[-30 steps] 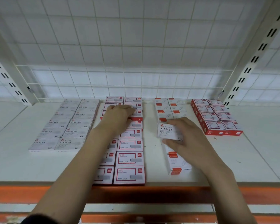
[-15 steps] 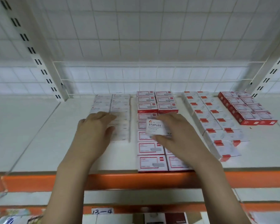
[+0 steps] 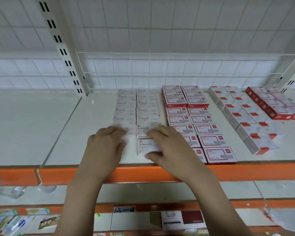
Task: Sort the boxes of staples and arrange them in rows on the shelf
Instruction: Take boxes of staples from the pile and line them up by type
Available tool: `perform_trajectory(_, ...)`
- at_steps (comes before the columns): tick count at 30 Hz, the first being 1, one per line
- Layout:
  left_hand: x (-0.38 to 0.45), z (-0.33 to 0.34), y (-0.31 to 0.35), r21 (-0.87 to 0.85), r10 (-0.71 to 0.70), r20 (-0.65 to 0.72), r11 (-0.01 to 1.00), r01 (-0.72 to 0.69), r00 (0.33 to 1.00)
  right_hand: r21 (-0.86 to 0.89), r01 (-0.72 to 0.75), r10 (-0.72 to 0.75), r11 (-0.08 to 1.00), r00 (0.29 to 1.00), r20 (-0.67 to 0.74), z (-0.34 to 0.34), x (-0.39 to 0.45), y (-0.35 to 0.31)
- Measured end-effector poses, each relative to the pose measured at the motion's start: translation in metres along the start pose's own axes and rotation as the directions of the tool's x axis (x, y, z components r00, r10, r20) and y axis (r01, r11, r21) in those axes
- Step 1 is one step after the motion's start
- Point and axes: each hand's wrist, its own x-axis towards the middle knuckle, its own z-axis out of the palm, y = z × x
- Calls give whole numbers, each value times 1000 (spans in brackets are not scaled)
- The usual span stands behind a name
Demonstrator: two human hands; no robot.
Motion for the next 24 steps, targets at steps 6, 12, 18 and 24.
perform_trajectory(6,-1,6,0,-31,34,3,999,-34,999,54,-1,5,999,997,-72,8,-9,-1)
perform_trajectory(12,-2,9,-4,-15,73,-14,997,-73,997,77,-33,39,997,996,-81,11,-2,-4)
perform_trajectory(18,-2,8,-1,-22,28,11,999,-27,1000,70,-53,57,996,996,-64,8,2,-3)
perform_trajectory(24,9,7,18,-24,73,-43,997,-74,996,54,-88,94,995,989,-114,-4,-16,5)
